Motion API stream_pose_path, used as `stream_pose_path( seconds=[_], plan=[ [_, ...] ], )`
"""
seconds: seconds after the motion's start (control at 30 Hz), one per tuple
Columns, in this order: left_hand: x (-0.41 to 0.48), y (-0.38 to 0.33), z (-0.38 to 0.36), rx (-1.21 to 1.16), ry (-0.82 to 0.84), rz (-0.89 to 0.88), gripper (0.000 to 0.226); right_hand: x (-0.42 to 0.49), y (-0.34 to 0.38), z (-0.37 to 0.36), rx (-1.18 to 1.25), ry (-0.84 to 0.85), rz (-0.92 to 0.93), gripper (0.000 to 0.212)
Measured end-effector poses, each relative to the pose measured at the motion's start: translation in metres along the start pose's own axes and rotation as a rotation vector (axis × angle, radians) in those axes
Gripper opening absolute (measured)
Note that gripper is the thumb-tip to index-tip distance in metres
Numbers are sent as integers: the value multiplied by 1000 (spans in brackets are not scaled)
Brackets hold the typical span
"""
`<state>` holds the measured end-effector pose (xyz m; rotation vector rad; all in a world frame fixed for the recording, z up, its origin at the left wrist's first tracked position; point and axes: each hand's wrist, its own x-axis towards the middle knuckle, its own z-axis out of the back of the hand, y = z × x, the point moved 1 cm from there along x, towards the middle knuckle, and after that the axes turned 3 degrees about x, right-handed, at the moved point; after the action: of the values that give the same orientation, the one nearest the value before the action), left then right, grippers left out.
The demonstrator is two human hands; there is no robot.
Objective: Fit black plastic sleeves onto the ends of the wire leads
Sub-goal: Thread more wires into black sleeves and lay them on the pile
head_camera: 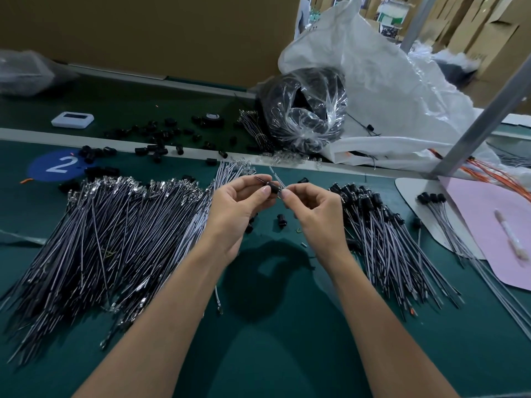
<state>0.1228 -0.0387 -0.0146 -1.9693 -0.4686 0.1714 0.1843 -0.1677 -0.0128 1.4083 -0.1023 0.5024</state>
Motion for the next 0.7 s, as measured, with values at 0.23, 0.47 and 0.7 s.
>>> stream_pose_path(
  seconds=[0.23,0.47,0.7],
  plan=[
    [1,2,-1,-173,1,52,17,-2,1,-1,-5,-13,40,2],
    [0,3,-1,-121,-11,33,16,-3,1,0,66,-3,-3,3],
    [-1,5,-2,-153,-19,46,17,-4,-3,-4,96,-3,-32,11]
  ],
)
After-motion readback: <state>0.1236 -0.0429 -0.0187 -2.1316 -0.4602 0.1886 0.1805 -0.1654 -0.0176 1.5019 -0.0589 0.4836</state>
